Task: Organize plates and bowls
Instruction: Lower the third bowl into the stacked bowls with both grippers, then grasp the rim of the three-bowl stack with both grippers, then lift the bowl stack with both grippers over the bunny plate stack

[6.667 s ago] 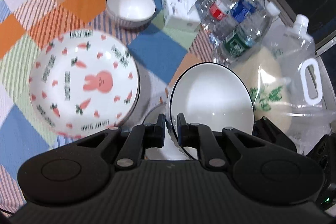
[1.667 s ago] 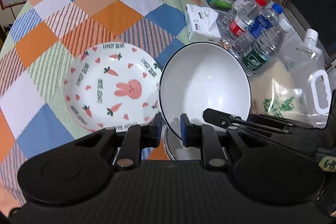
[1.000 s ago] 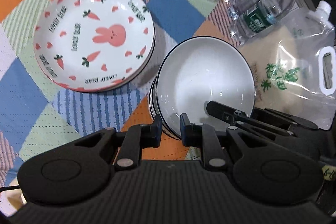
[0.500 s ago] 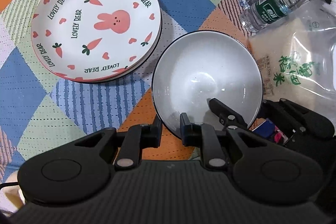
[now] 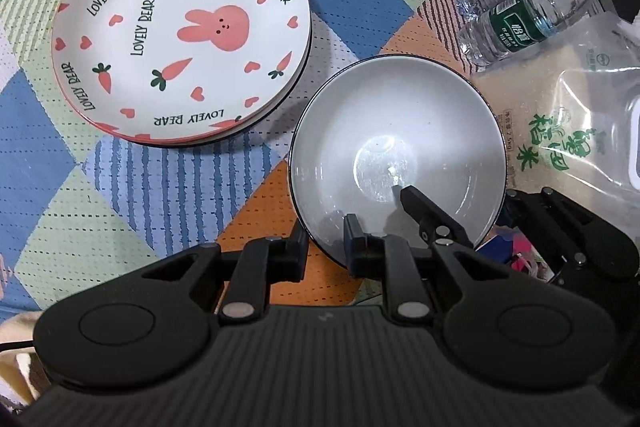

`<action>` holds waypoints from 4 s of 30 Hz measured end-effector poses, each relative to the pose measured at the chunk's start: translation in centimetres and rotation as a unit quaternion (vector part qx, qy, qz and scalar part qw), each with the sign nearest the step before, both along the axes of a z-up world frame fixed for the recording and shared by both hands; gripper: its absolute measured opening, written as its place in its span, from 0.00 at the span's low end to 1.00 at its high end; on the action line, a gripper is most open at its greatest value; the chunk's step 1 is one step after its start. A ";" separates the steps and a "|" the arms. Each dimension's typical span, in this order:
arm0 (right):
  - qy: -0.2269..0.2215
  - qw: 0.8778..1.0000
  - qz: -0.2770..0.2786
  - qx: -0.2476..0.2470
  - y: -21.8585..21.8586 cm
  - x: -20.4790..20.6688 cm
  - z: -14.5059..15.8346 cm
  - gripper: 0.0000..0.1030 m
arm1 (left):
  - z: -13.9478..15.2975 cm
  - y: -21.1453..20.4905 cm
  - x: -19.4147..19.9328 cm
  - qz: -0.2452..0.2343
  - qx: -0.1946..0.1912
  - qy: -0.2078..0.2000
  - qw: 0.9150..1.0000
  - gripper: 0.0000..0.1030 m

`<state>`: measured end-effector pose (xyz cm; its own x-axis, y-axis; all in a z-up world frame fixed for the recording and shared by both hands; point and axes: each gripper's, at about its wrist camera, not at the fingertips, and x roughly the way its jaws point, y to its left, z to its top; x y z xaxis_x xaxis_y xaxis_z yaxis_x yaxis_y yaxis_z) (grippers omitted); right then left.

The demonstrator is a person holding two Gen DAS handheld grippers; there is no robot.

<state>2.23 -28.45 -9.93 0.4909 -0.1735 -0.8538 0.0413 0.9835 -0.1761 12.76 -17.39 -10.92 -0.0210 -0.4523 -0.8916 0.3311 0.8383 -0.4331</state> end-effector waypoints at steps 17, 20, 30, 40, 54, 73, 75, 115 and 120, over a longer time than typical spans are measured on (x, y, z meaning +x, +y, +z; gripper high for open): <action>-0.002 0.984 -0.063 0.170 -4.3 -0.4 0.9 0.44 | 0.2 0.1 -0.4 -0.007 0.006 -0.044 0.999 0.14; -0.002 0.978 -0.075 0.193 -5.3 -0.5 0.8 0.35 | 0.1 -0.3 -0.6 -0.010 0.013 -0.054 0.998 0.14; -0.006 0.980 -0.078 0.182 -6.0 -0.6 1.4 0.35 | 0.0 -0.5 -0.9 -0.017 0.019 -0.072 0.997 0.13; 0.008 1.000 0.001 0.009 -1.7 -0.3 0.5 0.35 | 0.7 0.3 -1.0 -0.005 0.006 -0.101 0.995 0.13; -0.077 0.988 0.022 0.135 -6.3 -5.0 2.3 0.64 | 2.6 2.4 -0.1 0.018 -0.046 -0.150 0.987 0.37; -0.037 0.988 0.084 0.127 -3.5 -2.0 -8.1 0.93 | -3.9 2.4 0.7 0.042 -0.089 -0.071 0.993 0.53; -0.043 0.988 0.085 0.125 -3.5 -1.5 -8.4 0.93 | -4.4 2.3 0.8 0.038 -0.105 -0.061 0.992 0.53; -0.202 0.959 0.164 0.112 0.2 -2.1 -2.8 0.92 | 4.2 6.5 0.6 0.020 -0.105 -0.138 0.985 0.37; -0.210 0.952 0.193 0.111 1.5 0.4 -1.5 0.92 | 5.9 7.8 2.2 0.038 -0.086 -0.157 0.983 0.37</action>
